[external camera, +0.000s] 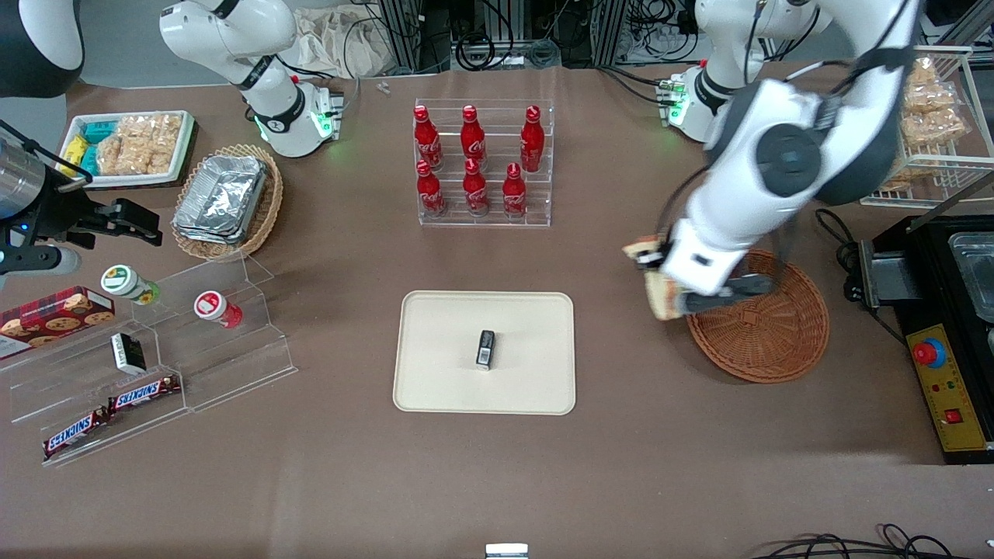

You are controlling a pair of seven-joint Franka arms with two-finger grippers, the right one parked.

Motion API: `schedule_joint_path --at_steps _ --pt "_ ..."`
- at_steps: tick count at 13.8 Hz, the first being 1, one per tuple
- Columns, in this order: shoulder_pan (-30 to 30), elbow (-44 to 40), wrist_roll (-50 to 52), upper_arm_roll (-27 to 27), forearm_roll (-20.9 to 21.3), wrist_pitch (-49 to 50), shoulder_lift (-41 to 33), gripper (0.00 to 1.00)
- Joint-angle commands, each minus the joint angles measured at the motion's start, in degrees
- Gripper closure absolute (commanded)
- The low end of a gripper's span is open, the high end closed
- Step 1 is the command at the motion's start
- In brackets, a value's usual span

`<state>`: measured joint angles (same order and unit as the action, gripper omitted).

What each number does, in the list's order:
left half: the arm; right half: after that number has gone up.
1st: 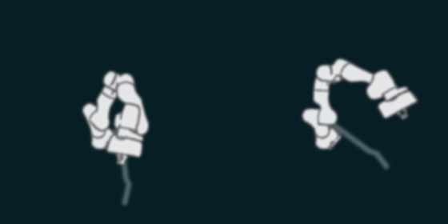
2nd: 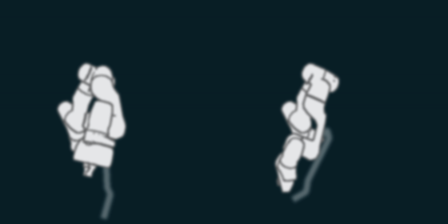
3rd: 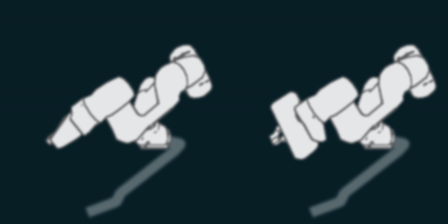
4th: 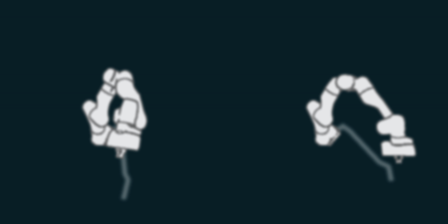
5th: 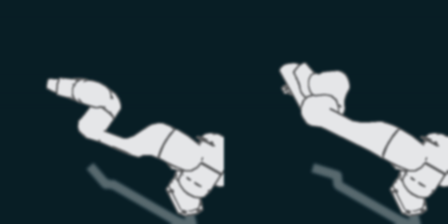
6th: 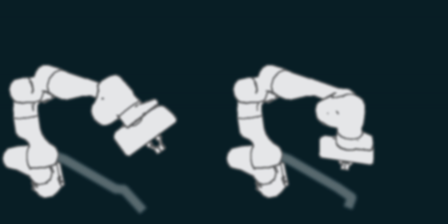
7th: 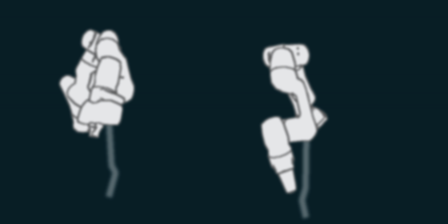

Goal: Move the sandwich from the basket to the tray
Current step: 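Carry the sandwich with the left gripper over to the white tray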

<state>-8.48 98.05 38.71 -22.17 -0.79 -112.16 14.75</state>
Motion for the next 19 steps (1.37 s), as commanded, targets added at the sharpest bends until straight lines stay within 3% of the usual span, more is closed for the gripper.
schedule_joint_path --at_steps 1,5,7,8,9,11,12,13,14,17,19 --pt "-4.4 -3.3 0.1 -1.8 5.6 -8.0 9.9 1.00" --pt "-7.2 -5.9 1.3 -1.8 14.1 -17.8 21.3 1.00" --pt "-7.4 -7.8 1.3 -1.6 16.4 -20.1 25.0 1.00" --pt "-7.4 -8.7 1.4 -1.6 16.7 -21.7 26.5 0.93" --pt "-7.4 -8.9 1.4 -1.6 16.7 -22.7 27.6 0.60" --pt "-7.5 -8.9 1.4 -1.3 18.8 -22.9 28.7 0.45" --pt "-7.5 -9.0 1.4 -1.3 20.4 -22.9 29.1 0.31" --pt "-7.4 -9.0 1.4 -1.2 21.4 -23.0 29.5 0.10" --pt "-7.3 -8.9 1.4 -1.2 21.4 -22.9 29.2 0.00" --pt "-5.4 -8.5 2.7 -1.5 20.4 -22.1 24.6 0.00" --pt "-3.8 -8.5 3.0 -1.6 17.0 -16.1 18.0 0.00"
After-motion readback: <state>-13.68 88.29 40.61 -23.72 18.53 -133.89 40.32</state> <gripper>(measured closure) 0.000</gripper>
